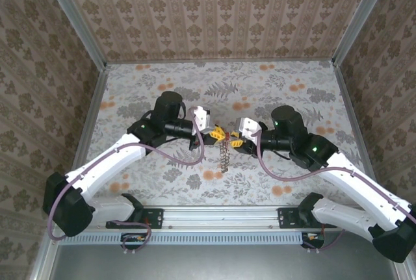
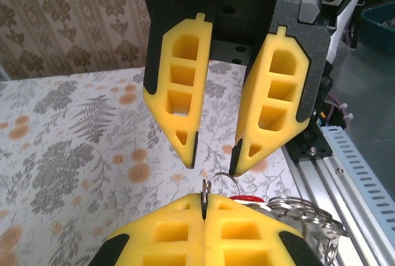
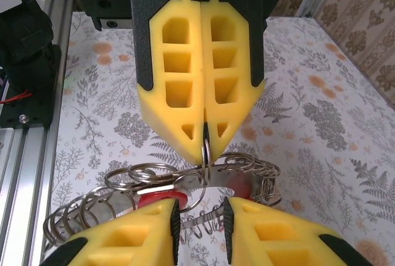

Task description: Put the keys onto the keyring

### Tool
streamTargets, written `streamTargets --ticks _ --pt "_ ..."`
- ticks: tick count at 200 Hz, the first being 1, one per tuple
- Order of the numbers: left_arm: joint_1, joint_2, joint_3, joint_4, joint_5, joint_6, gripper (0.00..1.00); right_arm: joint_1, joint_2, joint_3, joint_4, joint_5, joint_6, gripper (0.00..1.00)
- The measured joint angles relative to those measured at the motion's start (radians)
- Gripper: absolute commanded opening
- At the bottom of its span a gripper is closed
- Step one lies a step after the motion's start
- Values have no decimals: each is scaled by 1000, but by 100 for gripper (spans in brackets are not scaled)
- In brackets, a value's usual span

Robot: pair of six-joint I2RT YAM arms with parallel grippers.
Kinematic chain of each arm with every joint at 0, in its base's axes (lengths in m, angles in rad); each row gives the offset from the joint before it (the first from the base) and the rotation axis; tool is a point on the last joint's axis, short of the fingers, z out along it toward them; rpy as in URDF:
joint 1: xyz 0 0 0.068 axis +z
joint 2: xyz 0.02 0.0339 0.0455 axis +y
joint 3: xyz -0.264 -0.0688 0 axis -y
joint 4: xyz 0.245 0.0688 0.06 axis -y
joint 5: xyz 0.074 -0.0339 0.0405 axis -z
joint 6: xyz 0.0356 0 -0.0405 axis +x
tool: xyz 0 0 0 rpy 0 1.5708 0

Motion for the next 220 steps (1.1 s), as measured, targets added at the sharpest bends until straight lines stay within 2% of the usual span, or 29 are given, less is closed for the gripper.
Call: streamTargets --ticks 31,54,117,131,142,150,195,220 --pt "0 -3 -58 126 28 -58 0 -6 -5 0 14 -24 0 24" --pt "0 -3 -72 182 40 -85 0 -6 -5 0 25 -43 5 15" --pt "9 -11 -133 300 40 -145 0 -11 32 10 26 -36 9 10" --pt "11 -13 -151 329 37 -163 0 -11 43 12 25 -36 16 11" --pt "11 -13 -162 352 31 -171 0 -13 51 14 25 -33 24 18" --pt "11 -13 -169 369 26 -175 0 -13 55 14 26 -32 29 19" --pt "8 -25 -204 441 12 -187 0 -13 58 14 27 -30 51 12" --pt "4 -34 -217 478 5 -193 0 -15 65 15 26 -33 54 21"
